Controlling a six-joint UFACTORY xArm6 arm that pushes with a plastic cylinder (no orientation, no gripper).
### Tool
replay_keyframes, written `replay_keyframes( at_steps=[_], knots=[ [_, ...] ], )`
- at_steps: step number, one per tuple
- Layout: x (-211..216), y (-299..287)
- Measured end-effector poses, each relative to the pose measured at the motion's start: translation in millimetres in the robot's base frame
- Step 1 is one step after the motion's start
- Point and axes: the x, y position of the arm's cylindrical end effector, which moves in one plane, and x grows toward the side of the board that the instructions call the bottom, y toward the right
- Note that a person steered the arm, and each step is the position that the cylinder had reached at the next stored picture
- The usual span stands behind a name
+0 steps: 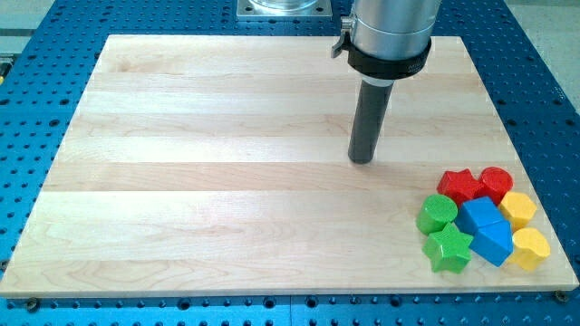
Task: Push the heart into the blue blocks
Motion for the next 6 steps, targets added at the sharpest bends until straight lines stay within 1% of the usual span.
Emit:
replay_keyframes(
  at_steps=[1, 2, 3, 4, 5, 6],
  knots=[
    [0, 0],
    [-3, 22],
    [-14, 96],
    [-41, 191],
    [-38, 249],
    [-26, 250]
  ],
)
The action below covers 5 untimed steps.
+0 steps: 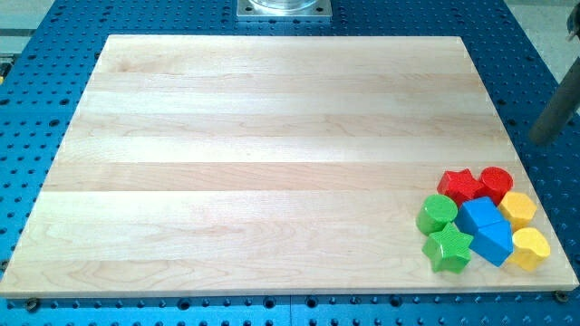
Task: Push the heart into the blue blocks
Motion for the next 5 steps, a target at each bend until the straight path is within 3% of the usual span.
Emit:
replay_keyframes(
  at_steps=[1, 3, 5],
  knots=[
    [23, 0],
    [189, -6],
    [185, -52]
  ],
)
